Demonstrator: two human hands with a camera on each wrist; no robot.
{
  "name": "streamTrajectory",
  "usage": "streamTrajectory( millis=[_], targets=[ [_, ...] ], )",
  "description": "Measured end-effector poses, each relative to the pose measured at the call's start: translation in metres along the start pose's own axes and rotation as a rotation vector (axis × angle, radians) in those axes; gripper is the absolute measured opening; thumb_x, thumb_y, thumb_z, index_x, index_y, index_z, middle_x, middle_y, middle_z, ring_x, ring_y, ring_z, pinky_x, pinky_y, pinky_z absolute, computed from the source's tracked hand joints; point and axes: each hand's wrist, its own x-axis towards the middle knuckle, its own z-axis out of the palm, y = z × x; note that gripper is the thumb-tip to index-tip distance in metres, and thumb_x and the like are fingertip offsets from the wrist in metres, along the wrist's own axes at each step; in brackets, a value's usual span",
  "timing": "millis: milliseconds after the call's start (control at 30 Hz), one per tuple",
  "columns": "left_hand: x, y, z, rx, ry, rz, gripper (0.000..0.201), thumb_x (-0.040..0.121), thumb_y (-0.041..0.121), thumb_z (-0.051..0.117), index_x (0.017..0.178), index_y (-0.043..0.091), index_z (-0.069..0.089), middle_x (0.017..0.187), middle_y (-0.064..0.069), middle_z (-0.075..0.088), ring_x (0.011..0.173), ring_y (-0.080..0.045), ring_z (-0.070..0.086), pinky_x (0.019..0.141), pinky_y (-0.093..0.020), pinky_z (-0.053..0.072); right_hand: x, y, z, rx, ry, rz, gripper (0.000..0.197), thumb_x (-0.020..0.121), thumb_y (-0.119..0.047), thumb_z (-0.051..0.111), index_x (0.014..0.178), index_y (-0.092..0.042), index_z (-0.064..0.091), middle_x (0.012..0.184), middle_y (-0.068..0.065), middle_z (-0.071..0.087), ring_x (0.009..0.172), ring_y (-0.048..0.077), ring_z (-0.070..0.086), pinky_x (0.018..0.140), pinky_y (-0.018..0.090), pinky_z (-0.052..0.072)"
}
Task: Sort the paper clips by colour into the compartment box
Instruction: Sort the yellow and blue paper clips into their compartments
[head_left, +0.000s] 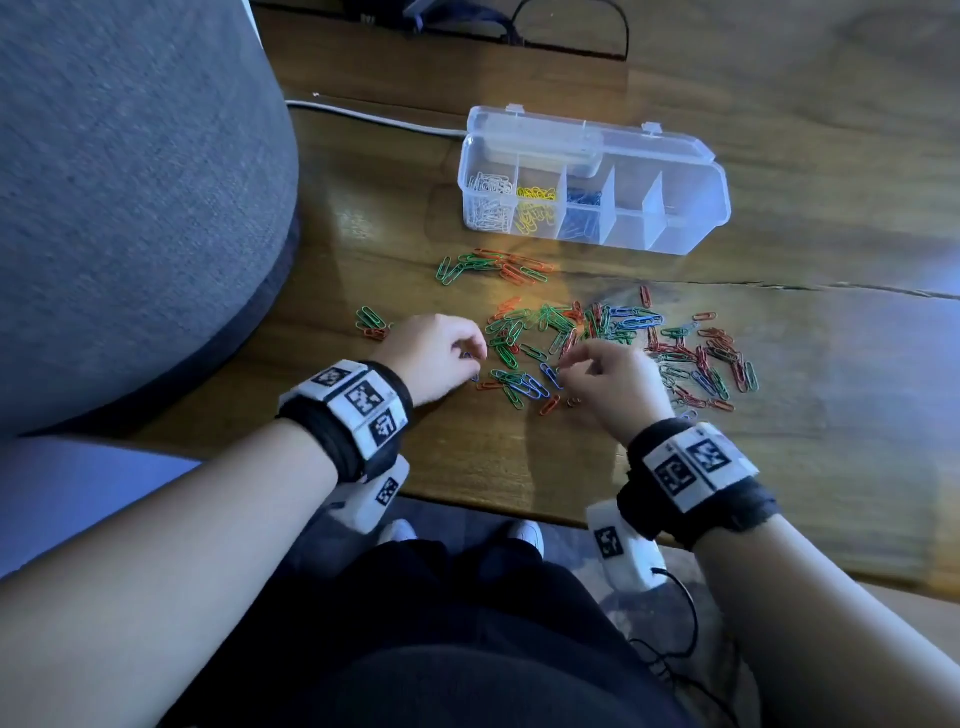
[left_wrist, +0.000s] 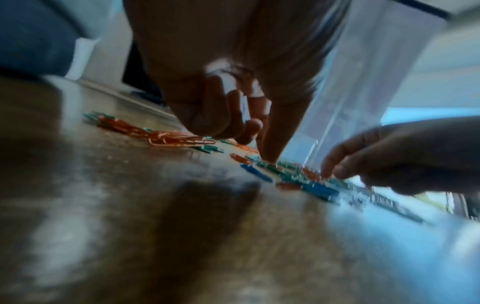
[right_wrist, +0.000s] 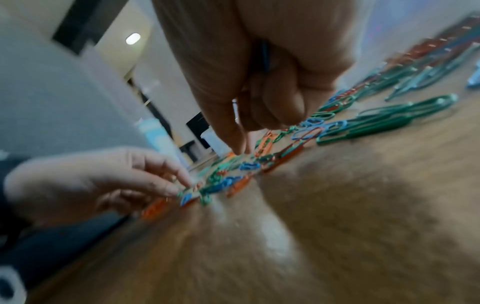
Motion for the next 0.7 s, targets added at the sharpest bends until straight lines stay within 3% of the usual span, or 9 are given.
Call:
streamTrajectory(
  millis=[100, 200, 300, 400, 433, 500, 600, 667, 700],
  targets=[
    [-0.001, -0.004, 0.005, 0.186, -0.048, 0.072, 0.014, 0.088, 0.021, 0.059, 0.097, 0.025, 0.067, 0.077, 0.007, 0.046, 0.075, -0.015, 0.047, 0.067, -0.024, 0.034, 0.000, -0.003, 0.009, -0.270, -0.028, -0.036, 0.014, 0.086, -0.025, 0.060, 0.098, -0.022, 0.065, 0.076, -0.001, 0.058, 0.071, 0.017, 0.057, 0.060, 0.022, 0.041],
    [-0.002, -0.007, 0.008, 0.222, -0.040, 0.097, 0.007, 0.088, 0.022, 0.058, 0.090, 0.023, 0.065, 0.084, 0.004, 0.048, 0.084, -0.019, 0.053, 0.071, -0.028, 0.040, 0.000, -0.008, 0.015, -0.452, -0.048, -0.072, 0.022, 0.090, -0.021, 0.051, 0.109, -0.016, 0.060, 0.096, 0.009, 0.066, 0.089, 0.030, 0.062, 0.074, 0.032, 0.050],
    [-0.001, -0.009, 0.007, 0.261, -0.085, 0.098, 0.006, 0.091, 0.023, 0.055, 0.089, 0.019, 0.059, 0.090, 0.003, 0.049, 0.087, -0.020, 0.055, 0.074, -0.032, 0.044, 0.001, -0.013, 0.014, -0.511, -0.078, -0.078, 0.021, 0.090, -0.019, 0.048, 0.106, -0.011, 0.059, 0.101, 0.011, 0.064, 0.091, 0.031, 0.061, 0.073, 0.034, 0.050],
    [-0.001, -0.009, 0.007, 0.334, -0.142, 0.090, 0.010, 0.094, 0.024, 0.050, 0.090, 0.016, 0.053, 0.099, -0.001, 0.049, 0.093, -0.019, 0.052, 0.078, -0.030, 0.041, 0.007, -0.017, 0.011, -0.458, -0.121, -0.045, 0.010, 0.087, -0.018, 0.052, 0.092, -0.014, 0.060, 0.097, 0.006, 0.063, 0.090, 0.027, 0.059, 0.071, 0.028, 0.045],
    [-0.002, -0.009, 0.006, 0.348, -0.151, 0.089, 0.010, 0.095, 0.024, 0.049, 0.090, 0.016, 0.052, 0.101, -0.001, 0.050, 0.094, -0.019, 0.051, 0.080, -0.030, 0.041, 0.009, -0.017, 0.010, -0.404, -0.133, -0.030, 0.003, 0.085, -0.017, 0.056, 0.084, -0.016, 0.058, 0.091, 0.004, 0.061, 0.087, 0.025, 0.058, 0.069, 0.027, 0.044],
    [-0.004, -0.010, 0.003, 0.279, -0.142, 0.069, 0.009, 0.095, 0.023, 0.050, 0.089, 0.016, 0.050, 0.097, 0.001, 0.052, 0.090, -0.017, 0.049, 0.078, -0.028, 0.039, 0.011, -0.014, 0.005, -0.185, -0.118, 0.017, 0.015, 0.081, -0.014, 0.060, 0.069, -0.018, 0.052, 0.071, -0.002, 0.056, 0.068, 0.019, 0.055, 0.059, 0.026, 0.043],
    [-0.008, -0.011, -0.001, -0.104, -0.089, -0.024, 0.010, 0.094, 0.018, 0.051, 0.085, 0.021, 0.050, 0.079, 0.009, 0.055, 0.076, -0.013, 0.051, 0.070, -0.027, 0.037, 0.003, -0.010, -0.008, 0.452, -0.137, 0.212, 0.024, 0.084, -0.008, 0.055, 0.062, -0.016, 0.052, 0.045, -0.010, 0.042, 0.041, 0.010, 0.034, 0.039, 0.017, 0.030],
    [-0.008, -0.010, -0.001, -0.354, -0.071, -0.061, 0.013, 0.095, 0.012, 0.047, 0.092, 0.022, 0.054, 0.078, 0.009, 0.058, 0.071, -0.011, 0.050, 0.066, -0.026, 0.039, -0.002, -0.007, -0.013, 0.785, -0.180, 0.332, 0.027, 0.084, -0.005, 0.054, 0.060, -0.016, 0.051, 0.044, -0.009, 0.039, 0.036, 0.007, 0.029, 0.035, 0.013, 0.025],
    [-0.008, -0.009, 0.001, -0.419, -0.076, -0.084, 0.018, 0.095, 0.010, 0.043, 0.099, 0.020, 0.057, 0.076, 0.008, 0.057, 0.069, -0.013, 0.047, 0.063, -0.025, 0.038, -0.001, -0.003, -0.012, 0.800, -0.165, 0.332, 0.026, 0.083, -0.005, 0.056, 0.060, -0.016, 0.052, 0.046, -0.008, 0.039, 0.035, 0.006, 0.030, 0.035, 0.014, 0.026]
  ],
)
